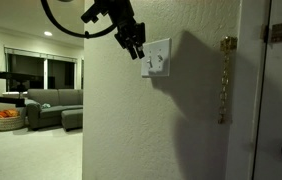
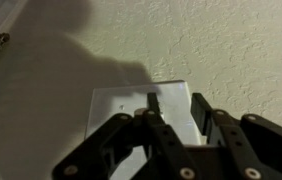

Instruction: Turn off the switch on the right

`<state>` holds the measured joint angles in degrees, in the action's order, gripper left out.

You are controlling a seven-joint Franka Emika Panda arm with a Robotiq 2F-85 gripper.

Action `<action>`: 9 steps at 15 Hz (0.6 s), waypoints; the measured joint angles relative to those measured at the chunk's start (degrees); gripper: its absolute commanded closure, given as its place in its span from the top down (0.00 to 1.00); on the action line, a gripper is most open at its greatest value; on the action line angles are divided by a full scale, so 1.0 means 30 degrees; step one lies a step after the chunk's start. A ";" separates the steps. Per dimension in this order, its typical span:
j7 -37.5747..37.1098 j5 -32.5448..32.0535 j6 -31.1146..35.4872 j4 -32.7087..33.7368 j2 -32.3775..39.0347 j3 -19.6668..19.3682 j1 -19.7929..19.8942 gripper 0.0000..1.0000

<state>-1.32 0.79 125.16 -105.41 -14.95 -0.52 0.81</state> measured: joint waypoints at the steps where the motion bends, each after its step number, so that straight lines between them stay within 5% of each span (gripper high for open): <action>1: 0.0000 0.0000 0.0018 0.0021 0.0186 0.0075 -0.0014 0.78; 2: 0.0000 0.0000 0.0037 0.0049 0.0403 0.0140 -0.0022 0.80; 3: 0.0000 0.0000 0.0044 0.0117 0.0637 0.0195 -0.0024 0.41; 5: 0.0000 -0.0002 0.0087 0.0284 0.1155 0.0254 -0.0024 0.44; 9: 0.0000 -0.0003 0.0110 0.0706 0.1782 0.0262 -0.0019 0.18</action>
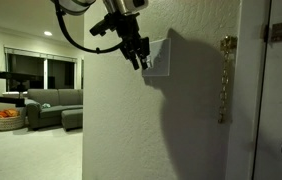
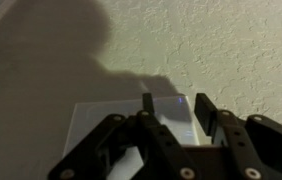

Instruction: Turn off the switch on the right

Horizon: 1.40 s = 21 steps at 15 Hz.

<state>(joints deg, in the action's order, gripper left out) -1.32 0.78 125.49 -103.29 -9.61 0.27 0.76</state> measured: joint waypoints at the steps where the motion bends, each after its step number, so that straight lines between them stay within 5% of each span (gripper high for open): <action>1: 0.0000 0.0000 0.0000 0.0065 0.0011 -0.0001 0.0001 0.10; 5: 0.0001 -0.0013 0.0044 0.0392 0.0010 -0.0010 0.0003 0.05; 6: 0.0001 -0.0042 0.0077 0.0451 0.0010 -0.0015 0.0008 0.30; 9: 0.0041 -0.0248 0.0261 0.0489 0.0082 -0.0032 0.0016 0.36; 19: 0.0056 -0.1613 0.0454 0.0495 0.0647 -0.0227 0.0097 1.00; 21: 0.0056 -0.1759 0.0488 0.0517 0.0737 -0.0312 0.0130 1.00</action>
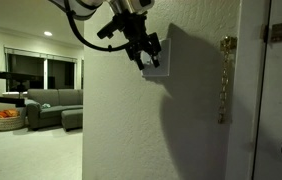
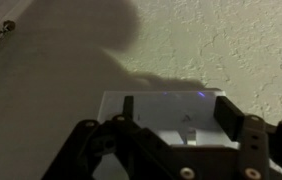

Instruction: Turn off the switch on the right

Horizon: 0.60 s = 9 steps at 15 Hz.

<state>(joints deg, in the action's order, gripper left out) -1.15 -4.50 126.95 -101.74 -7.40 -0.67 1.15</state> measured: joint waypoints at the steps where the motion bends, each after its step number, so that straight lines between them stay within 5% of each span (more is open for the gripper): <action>1: 0.0000 -0.0043 0.0013 0.0014 0.0052 -0.0027 0.0038 1.00; 5: 0.0011 -0.0074 0.0037 0.0048 0.0159 -0.0044 0.0110 0.94; 9: 0.0016 0.0003 -0.0009 0.0081 0.0142 0.0037 0.0094 0.73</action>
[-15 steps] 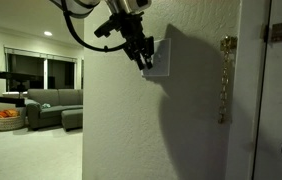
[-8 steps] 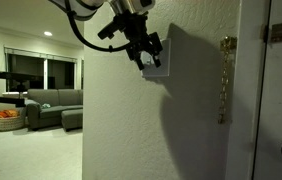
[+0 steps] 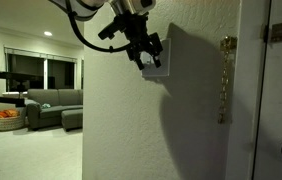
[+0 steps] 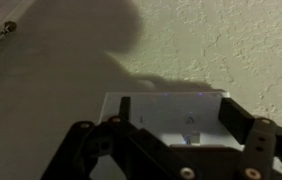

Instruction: Turn off the switch on the right

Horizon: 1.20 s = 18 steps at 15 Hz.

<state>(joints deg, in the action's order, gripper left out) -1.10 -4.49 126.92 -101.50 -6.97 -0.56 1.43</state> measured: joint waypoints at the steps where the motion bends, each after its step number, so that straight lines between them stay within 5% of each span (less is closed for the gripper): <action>1: 0.0000 0.0028 -0.0009 0.0004 -0.0022 0.0061 -0.0017 0.66; 6: 0.0003 0.0188 -0.0032 0.0005 -0.0066 0.0157 -0.0091 0.79; 7: 0.0041 0.0178 -0.0032 0.0006 -0.0066 0.0151 -0.0084 0.70; 8: 0.0051 0.0155 -0.0031 0.0008 -0.0064 0.0140 -0.0073 0.50; 10: 0.0073 0.0159 -0.0032 0.0014 -0.0059 0.0118 -0.0064 0.63; 12: 0.0081 0.0356 -0.0109 0.0044 -0.0084 0.0160 -0.0135 0.89; 18: 0.0310 0.1149 -0.0957 -0.0070 -0.0461 0.0159 -0.0205 1.00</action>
<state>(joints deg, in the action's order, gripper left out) -0.17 -1.04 124.05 -101.71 -8.35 -0.08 0.82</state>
